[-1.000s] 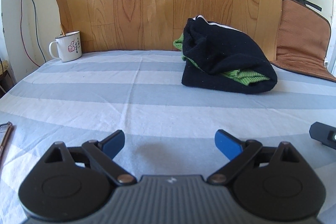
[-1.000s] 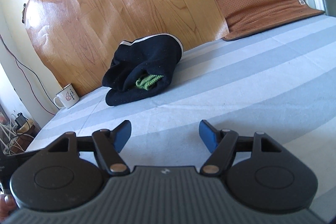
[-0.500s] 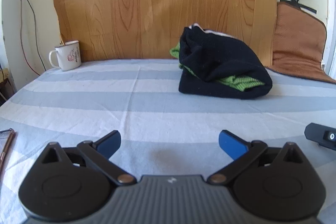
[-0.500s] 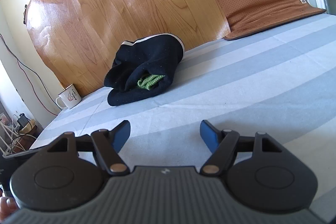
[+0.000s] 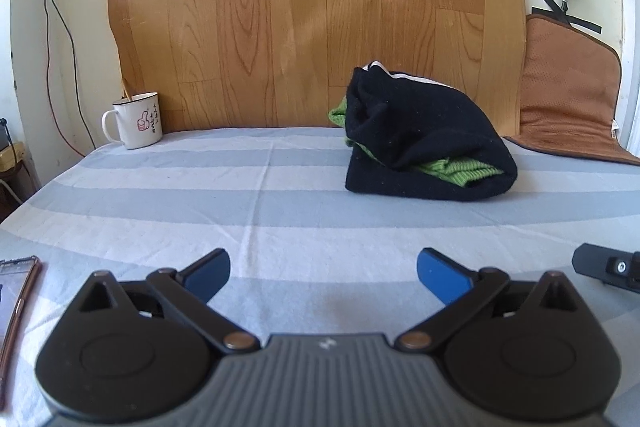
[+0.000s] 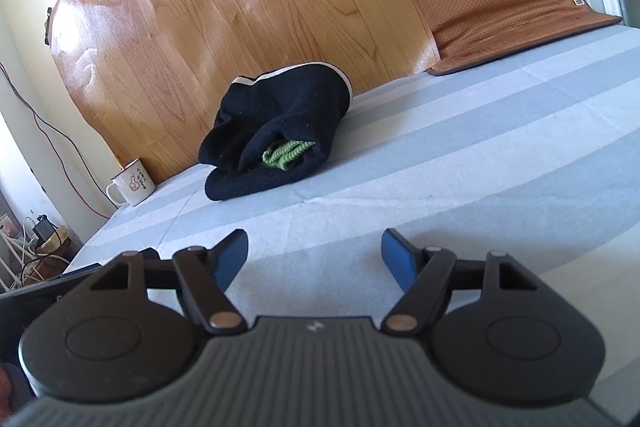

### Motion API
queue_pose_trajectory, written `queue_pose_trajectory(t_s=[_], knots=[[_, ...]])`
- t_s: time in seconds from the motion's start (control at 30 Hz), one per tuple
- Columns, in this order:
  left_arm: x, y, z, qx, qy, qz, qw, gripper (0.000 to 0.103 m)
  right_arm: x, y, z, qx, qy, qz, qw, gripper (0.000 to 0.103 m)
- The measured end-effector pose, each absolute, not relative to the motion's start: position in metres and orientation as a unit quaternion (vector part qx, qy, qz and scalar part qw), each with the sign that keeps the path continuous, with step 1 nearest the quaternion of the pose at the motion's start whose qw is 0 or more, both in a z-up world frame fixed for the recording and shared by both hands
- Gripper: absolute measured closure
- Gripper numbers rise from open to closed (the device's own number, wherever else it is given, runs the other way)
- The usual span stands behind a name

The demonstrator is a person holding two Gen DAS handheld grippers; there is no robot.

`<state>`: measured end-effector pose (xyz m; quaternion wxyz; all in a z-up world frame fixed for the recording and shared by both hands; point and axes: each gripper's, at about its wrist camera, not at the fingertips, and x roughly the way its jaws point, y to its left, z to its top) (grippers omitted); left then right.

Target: Fold small clothes

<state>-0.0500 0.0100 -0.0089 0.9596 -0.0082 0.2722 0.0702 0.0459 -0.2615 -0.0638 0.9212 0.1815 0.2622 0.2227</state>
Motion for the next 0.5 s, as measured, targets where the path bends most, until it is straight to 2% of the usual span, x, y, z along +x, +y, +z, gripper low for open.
queue_pose_trajectory(t_s=[0.5], knots=[[-0.055, 0.002, 0.003, 0.006, 0.26, 0.068, 0.963, 0.0, 0.046, -0.262, -0.065, 0.187, 0.26, 0.222, 0.921, 0.027]])
